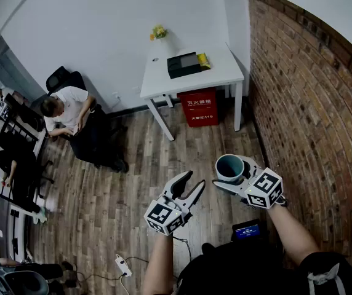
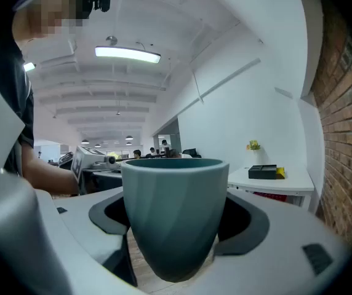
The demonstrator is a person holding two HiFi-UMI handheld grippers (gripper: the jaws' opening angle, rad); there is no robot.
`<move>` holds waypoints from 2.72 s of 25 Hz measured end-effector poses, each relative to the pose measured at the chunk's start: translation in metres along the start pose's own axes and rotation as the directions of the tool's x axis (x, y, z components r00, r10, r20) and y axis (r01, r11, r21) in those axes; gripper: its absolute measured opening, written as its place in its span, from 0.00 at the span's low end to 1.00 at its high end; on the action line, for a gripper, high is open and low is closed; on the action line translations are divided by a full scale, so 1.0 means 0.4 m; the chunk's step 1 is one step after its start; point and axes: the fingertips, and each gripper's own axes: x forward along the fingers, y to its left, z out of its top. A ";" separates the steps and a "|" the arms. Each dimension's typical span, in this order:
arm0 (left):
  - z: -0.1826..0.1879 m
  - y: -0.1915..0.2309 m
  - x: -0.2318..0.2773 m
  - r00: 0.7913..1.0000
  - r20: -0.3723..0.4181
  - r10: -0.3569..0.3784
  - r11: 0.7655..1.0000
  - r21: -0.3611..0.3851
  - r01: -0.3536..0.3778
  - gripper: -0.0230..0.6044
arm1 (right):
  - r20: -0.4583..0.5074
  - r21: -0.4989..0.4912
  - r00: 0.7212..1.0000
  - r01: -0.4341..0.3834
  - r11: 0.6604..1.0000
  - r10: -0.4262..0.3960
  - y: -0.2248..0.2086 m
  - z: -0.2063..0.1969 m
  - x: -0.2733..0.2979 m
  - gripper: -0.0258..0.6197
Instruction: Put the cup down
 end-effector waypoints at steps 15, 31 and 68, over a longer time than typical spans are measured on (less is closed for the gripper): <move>-0.002 0.003 -0.001 1.000 0.004 0.005 1.000 -0.005 -0.005 0.35 | 0.011 0.037 1.000 -0.005 0.999 0.005 -0.002 -0.002 -0.008 0.64; -0.012 0.000 0.027 1.000 -0.006 -0.015 1.000 -0.021 0.015 0.35 | 0.014 0.062 1.000 0.005 0.998 -0.006 -0.015 -0.002 -0.010 0.64; -0.043 0.219 0.253 0.994 -0.035 0.108 0.989 -0.101 -0.111 0.34 | -0.011 0.134 0.997 0.082 0.988 -0.082 -0.337 -0.079 -0.042 0.64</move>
